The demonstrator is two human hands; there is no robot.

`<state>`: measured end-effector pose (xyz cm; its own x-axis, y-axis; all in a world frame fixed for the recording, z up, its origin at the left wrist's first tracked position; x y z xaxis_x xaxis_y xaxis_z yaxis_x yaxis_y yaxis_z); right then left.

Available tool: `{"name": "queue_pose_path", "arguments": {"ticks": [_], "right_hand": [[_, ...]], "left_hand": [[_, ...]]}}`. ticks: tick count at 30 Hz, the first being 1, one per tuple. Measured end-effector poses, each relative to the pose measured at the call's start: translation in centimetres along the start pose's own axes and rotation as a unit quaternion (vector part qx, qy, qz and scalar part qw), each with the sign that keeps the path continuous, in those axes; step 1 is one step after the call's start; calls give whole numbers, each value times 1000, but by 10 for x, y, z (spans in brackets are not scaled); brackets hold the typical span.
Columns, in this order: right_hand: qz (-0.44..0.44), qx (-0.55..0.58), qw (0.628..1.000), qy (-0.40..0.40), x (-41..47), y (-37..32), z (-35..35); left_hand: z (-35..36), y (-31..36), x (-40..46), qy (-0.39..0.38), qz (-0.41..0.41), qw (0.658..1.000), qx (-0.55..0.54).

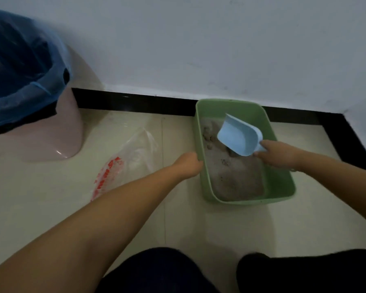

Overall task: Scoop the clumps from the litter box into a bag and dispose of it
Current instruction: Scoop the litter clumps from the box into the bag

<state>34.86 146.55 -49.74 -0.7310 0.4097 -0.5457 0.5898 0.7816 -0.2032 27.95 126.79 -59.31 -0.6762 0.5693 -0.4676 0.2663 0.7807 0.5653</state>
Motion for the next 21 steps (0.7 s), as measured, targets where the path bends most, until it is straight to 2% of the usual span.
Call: {"name": "queue_pose_path", "arguments": {"ticks": [2,4,7,10,14,18,21], "right_hand": [[19,-62,997,42,21,31,-8],[35,-89,991,93,41,59,-9],[34,-118,984,127,66,90,-5],[18,-158,979,128,87,107,-1],[-39,-176,979,94,102,112,9],[-99,-165,979,68,105,117,13],[-106,-179,976,72,106,122,11]], "left_hand": [[-5,15,9,-51,-15,997,49],[-5,22,22,-59,-51,996,44],[9,24,38,-46,-134,987,-79],[28,30,46,-40,-194,961,-191],[45,43,51,-15,-224,941,-255],[54,46,53,22,-264,938,-225],[64,46,48,75,-281,936,-200]]}}
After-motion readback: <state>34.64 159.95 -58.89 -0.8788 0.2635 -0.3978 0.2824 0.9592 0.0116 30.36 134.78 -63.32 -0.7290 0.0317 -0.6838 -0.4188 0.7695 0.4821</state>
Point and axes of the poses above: each hand's wrist, its own x-axis towards the middle knuckle, its own z-axis out of the palm, y = z × x, the point moved 2 cm from there along x, towards the middle knuckle, and after that the axes turned 11 degrees about x, right-handed, at the moved point
